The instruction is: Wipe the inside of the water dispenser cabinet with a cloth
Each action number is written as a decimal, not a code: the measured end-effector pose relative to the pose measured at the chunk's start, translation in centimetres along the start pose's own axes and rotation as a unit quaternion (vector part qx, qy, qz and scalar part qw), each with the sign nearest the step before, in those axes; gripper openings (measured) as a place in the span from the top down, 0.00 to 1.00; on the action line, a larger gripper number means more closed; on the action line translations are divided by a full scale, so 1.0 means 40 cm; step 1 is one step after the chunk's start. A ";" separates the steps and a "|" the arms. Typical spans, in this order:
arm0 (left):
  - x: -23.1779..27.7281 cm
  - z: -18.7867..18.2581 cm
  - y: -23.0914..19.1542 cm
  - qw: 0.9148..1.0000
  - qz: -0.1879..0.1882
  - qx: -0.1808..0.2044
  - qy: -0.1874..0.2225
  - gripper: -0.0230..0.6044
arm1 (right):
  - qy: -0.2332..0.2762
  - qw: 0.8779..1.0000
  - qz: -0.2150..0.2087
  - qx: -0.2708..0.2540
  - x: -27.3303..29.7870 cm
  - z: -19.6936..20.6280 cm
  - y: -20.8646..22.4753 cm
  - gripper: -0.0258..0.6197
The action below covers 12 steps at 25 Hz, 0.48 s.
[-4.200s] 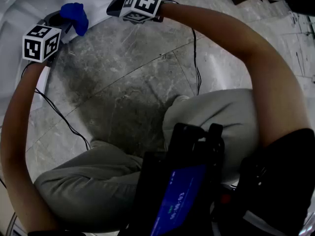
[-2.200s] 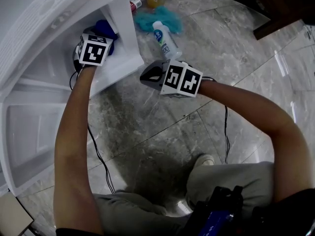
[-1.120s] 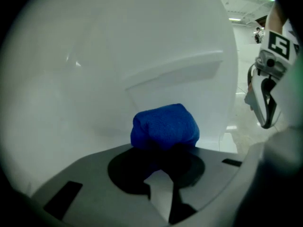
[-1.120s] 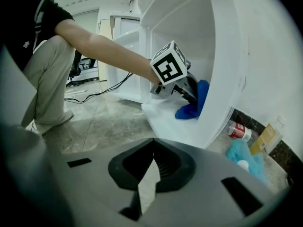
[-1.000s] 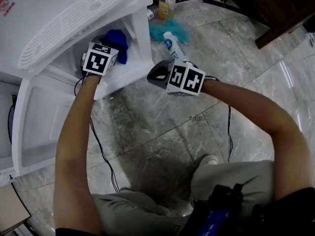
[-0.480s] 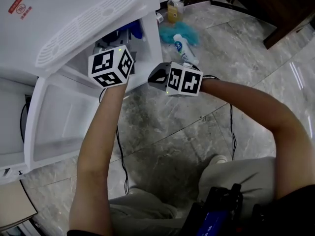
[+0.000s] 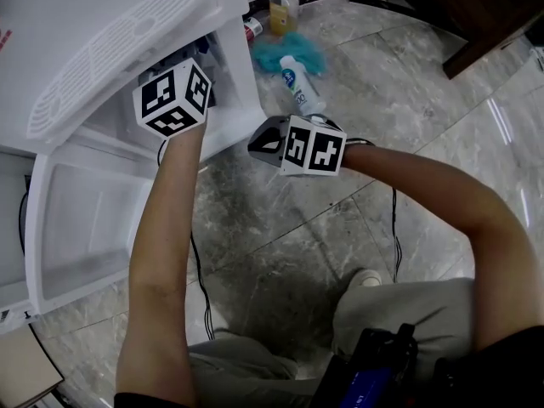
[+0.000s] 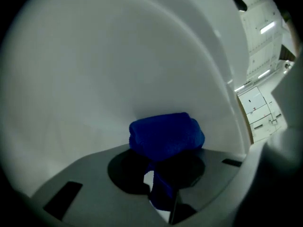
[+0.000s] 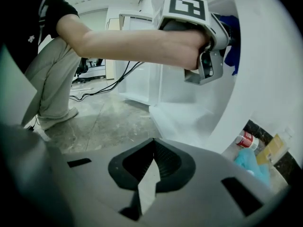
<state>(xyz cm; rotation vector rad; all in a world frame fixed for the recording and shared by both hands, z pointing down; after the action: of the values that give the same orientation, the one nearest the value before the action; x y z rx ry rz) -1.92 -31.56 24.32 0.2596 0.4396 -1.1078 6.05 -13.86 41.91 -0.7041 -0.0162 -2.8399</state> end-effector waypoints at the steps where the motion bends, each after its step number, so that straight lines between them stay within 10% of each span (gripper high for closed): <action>1: 0.012 0.007 -0.011 1.000 -0.009 0.000 0.000 0.84 | 0.001 1.000 0.000 0.002 -0.006 0.003 -0.001 0.96; 12: 0.036 0.020 -0.026 0.999 -0.030 0.029 -0.011 0.84 | -0.004 1.000 0.000 0.003 -0.045 0.039 -0.015 0.96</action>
<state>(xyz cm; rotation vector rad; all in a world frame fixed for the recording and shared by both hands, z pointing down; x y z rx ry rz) -2.16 -33.51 24.37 0.2858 0.3983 -1.1830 8.17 -12.82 42.48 -0.7135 -0.0256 -2.8361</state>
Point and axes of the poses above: the fingertips, and each gripper's own axes: x forward along the fingers, y to its right, z out of its underside, the point moved 5 cm from there along -x, backward along the fingers, and after that the axes turned 14 degrees about y, right-handed, at the moved point
